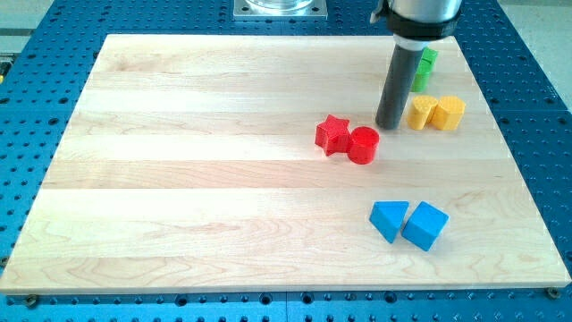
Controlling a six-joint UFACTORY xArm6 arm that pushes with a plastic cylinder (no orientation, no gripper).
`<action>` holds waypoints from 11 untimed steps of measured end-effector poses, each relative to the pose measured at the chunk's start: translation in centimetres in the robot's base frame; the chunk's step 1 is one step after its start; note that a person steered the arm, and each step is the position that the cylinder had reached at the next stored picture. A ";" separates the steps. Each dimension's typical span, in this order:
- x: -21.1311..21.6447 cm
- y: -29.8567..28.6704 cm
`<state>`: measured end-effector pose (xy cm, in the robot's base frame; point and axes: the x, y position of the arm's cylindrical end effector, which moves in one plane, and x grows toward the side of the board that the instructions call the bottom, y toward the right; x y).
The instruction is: Slide the red blocks to the center of the board
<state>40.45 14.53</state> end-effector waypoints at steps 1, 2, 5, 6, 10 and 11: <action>4.0 0.1; 6.3 0.1; 5.4 -4.5; 4.3 -6.5; -5.9 -11.8; -6.3 -16.0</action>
